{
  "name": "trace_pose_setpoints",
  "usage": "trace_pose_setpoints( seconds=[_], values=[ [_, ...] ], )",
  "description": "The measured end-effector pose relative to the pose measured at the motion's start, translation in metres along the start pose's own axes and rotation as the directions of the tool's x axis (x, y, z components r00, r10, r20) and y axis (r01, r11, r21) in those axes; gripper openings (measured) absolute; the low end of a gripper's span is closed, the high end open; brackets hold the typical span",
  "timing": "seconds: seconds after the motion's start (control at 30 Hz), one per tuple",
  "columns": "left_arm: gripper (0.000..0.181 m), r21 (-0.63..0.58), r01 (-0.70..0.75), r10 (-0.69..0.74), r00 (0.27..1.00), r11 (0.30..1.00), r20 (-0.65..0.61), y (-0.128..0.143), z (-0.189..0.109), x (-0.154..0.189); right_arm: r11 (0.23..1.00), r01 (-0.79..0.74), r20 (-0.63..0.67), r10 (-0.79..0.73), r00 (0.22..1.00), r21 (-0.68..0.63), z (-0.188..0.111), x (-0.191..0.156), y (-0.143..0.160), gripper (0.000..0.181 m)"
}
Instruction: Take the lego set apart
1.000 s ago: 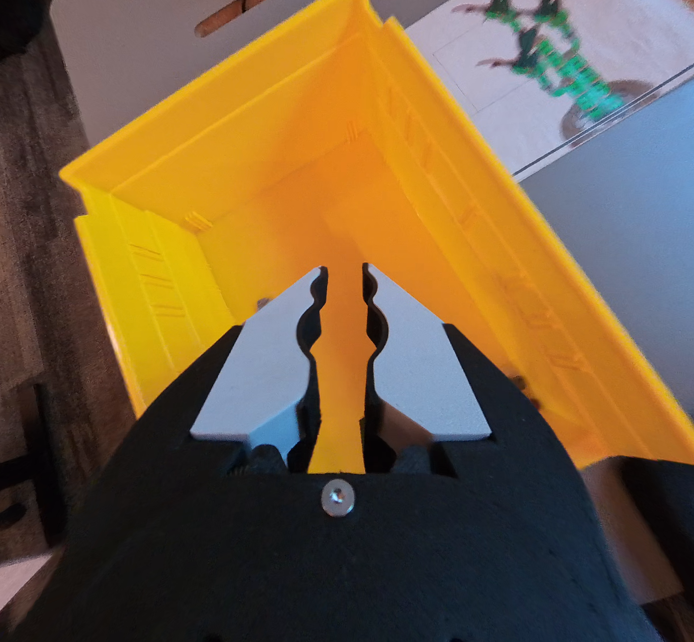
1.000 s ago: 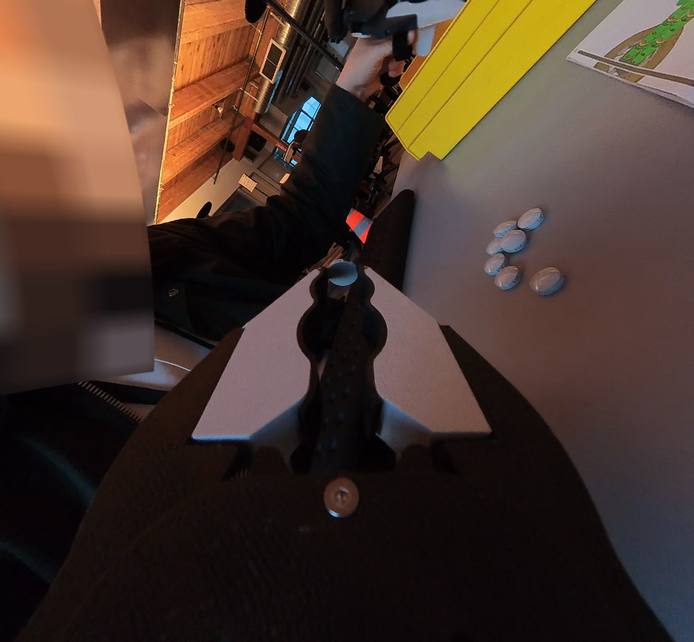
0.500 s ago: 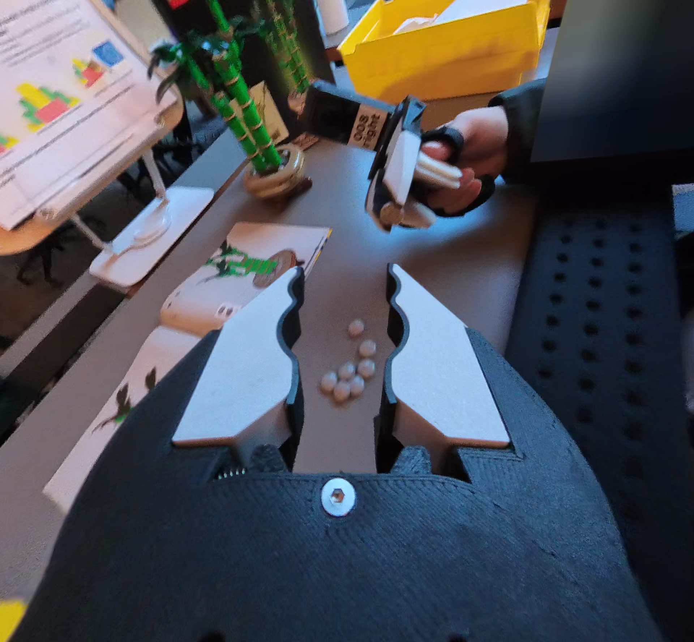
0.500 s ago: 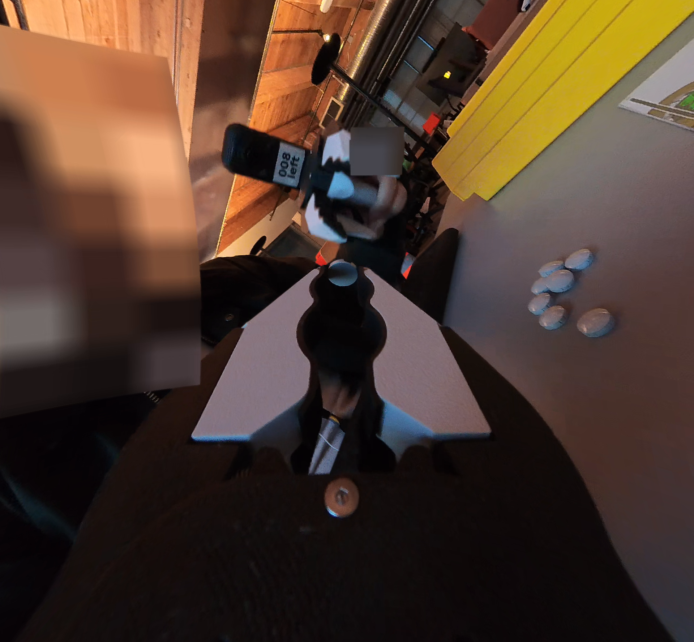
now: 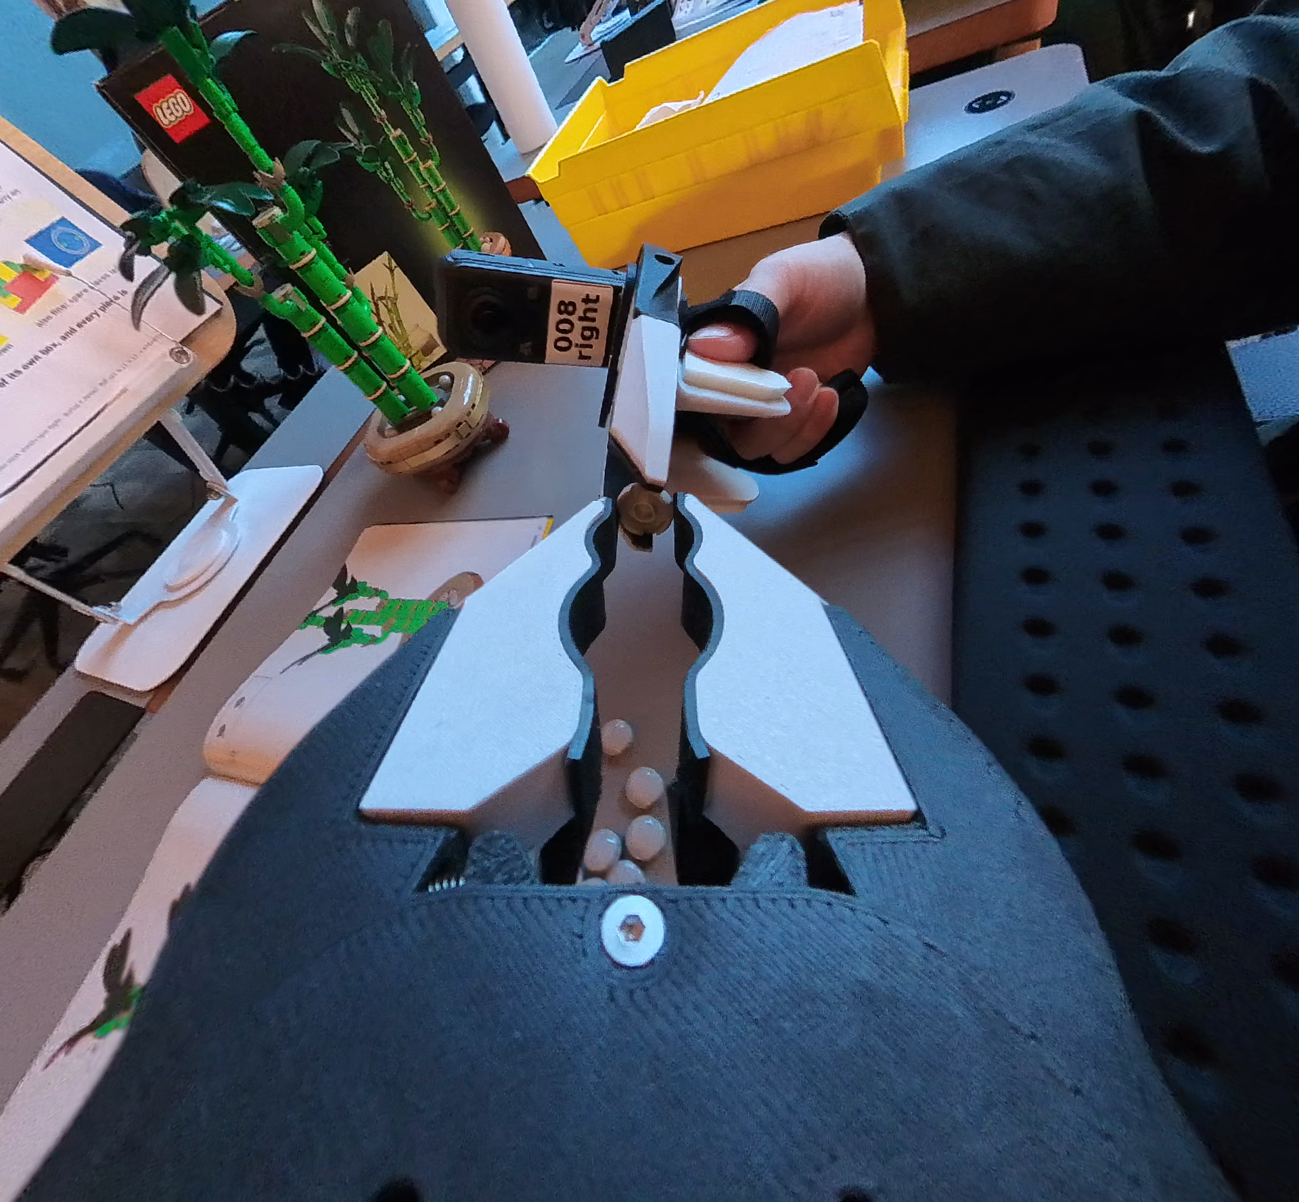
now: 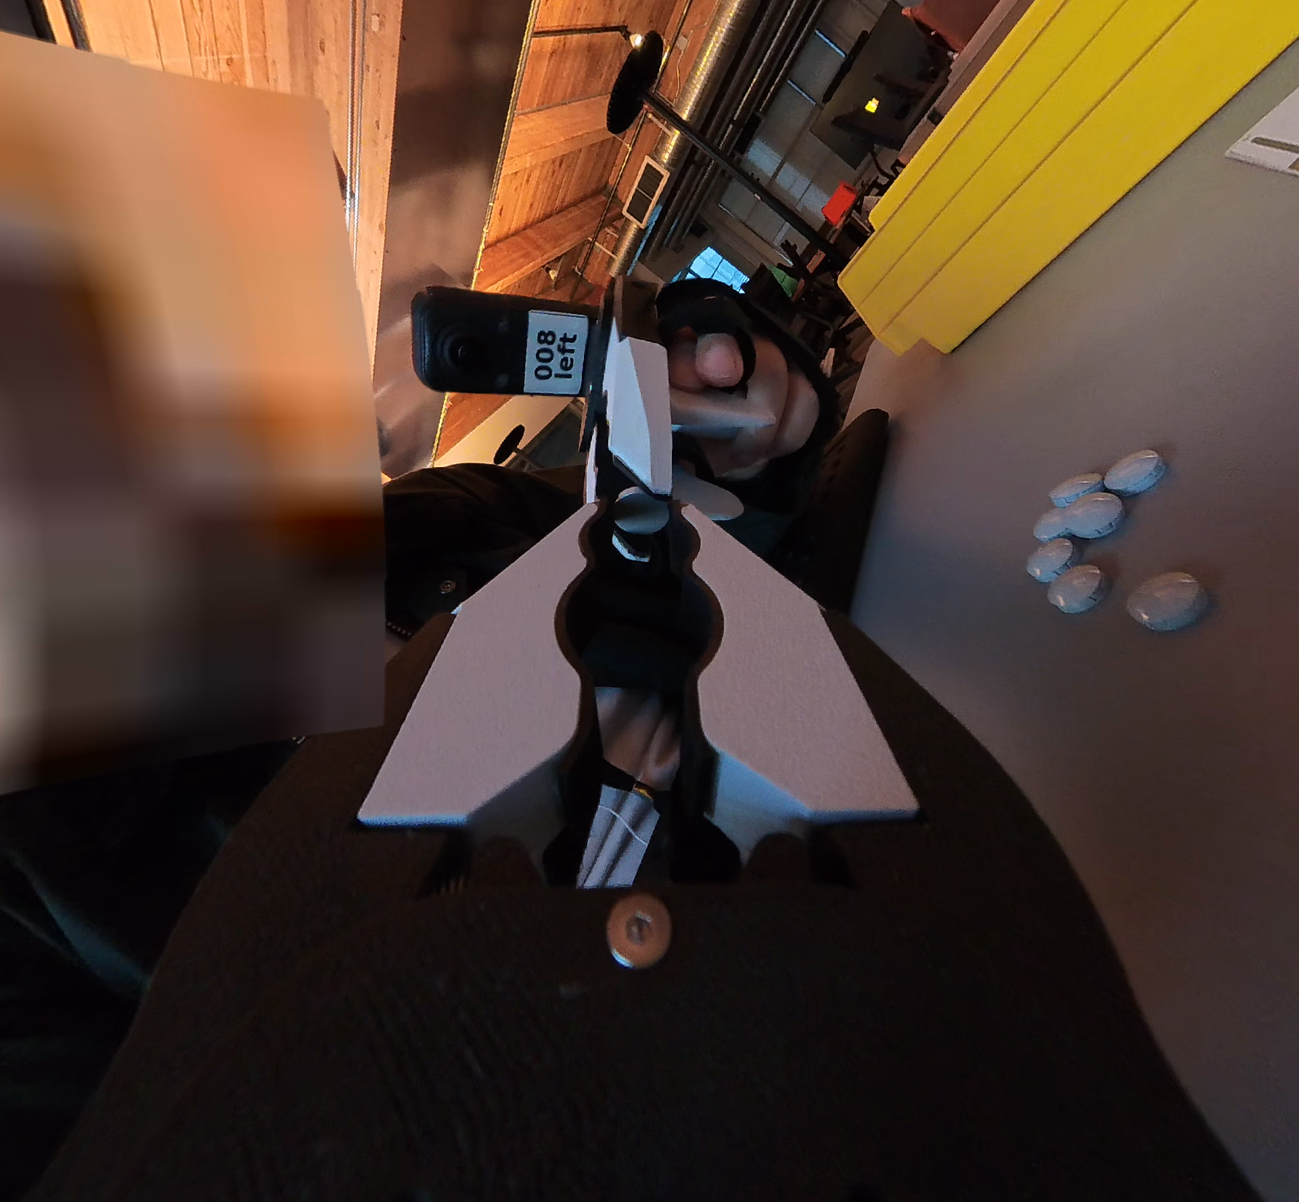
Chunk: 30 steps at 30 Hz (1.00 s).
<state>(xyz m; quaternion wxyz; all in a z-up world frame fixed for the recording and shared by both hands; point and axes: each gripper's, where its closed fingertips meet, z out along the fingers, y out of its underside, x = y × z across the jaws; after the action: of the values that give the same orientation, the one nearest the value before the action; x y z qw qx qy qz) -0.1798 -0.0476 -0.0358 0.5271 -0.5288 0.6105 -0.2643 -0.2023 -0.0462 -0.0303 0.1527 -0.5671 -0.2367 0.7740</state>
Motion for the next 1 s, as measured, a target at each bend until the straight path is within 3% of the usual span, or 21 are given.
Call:
trace_pose_setpoints(
  seconds=[0.1,0.17,0.23,0.27,0.33,0.37,0.47,0.6,0.67,0.73,0.8,0.87,0.93,1.0],
  values=[
    [0.014,-0.034,0.018,-0.015,0.997,0.999,0.081,0.005,-0.019,-0.015,1.000,0.000,-0.008,0.001,1.000,0.014,0.000,0.002,-0.001,0.025],
    [0.014,-0.140,-0.031,0.064,0.968,0.990,0.244,0.018,-0.057,-0.050,0.999,0.012,-0.036,-0.011,0.999,0.030,-0.003,0.005,-0.004,0.026],
    [0.014,-0.300,-0.014,0.133,0.915,0.954,0.380,0.039,-0.117,-0.095,0.999,0.031,-0.085,-0.030,0.996,0.013,-0.003,0.012,-0.003,0.026],
    [0.014,-0.383,0.049,0.128,0.897,0.922,0.424,0.056,-0.152,-0.117,0.999,0.032,-0.091,-0.031,0.995,0.004,-0.003,0.013,-0.001,0.025],
    [0.014,-0.433,0.233,0.041,0.843,0.871,0.536,0.091,-0.224,-0.162,1.000,0.022,-0.076,-0.023,0.997,-0.009,0.001,0.011,0.001,0.025],
    [0.014,-0.443,0.361,-0.069,0.832,0.821,0.550,0.115,-0.251,-0.172,1.000,0.021,-0.067,-0.022,0.998,-0.015,0.003,0.009,0.002,0.024],
    [0.014,-0.528,0.635,-0.265,0.745,0.563,0.612,0.195,-0.314,-0.182,0.999,0.031,-0.076,-0.033,0.997,-0.030,0.005,0.010,0.005,0.024],
    [0.014,-0.608,0.660,-0.244,0.741,0.441,0.626,0.254,-0.335,-0.179,1.000,0.027,-0.072,-0.026,0.997,0.004,0.000,0.009,0.000,0.023],
    [0.017,-0.606,0.688,-0.259,0.719,0.400,0.645,0.270,-0.337,-0.179,1.000,0.021,-0.076,-0.020,0.997,0.019,-0.003,0.011,-0.003,0.022],
    [0.031,-0.599,0.704,-0.255,0.703,0.382,0.664,0.281,-0.338,-0.183,1.000,0.015,-0.078,-0.013,0.997,0.026,-0.005,0.012,-0.004,0.022],
    [0.050,-0.566,0.725,-0.249,0.676,0.392,0.694,0.283,-0.340,-0.192,0.999,0.011,-0.077,-0.009,0.997,0.033,-0.006,0.013,-0.004,0.022],
    [0.057,-0.528,0.745,-0.264,0.650,0.407,0.713,0.280,-0.341,-0.198,1.000,0.012,-0.078,-0.009,0.997,0.028,-0.006,0.013,-0.004,0.021],
    [0.056,-0.490,0.751,-0.252,0.629,0.443,0.735,0.269,-0.344,-0.205,1.000,0.013,-0.081,-0.010,0.997,0.027,-0.005,0.013,-0.004,0.021],
    [0.048,-0.414,0.735,-0.272,0.615,0.537,0.740,0.237,-0.335,-0.211,0.999,0.023,-0.086,-0.020,0.996,0.033,-0.006,0.014,-0.005,0.020]
  ],
)
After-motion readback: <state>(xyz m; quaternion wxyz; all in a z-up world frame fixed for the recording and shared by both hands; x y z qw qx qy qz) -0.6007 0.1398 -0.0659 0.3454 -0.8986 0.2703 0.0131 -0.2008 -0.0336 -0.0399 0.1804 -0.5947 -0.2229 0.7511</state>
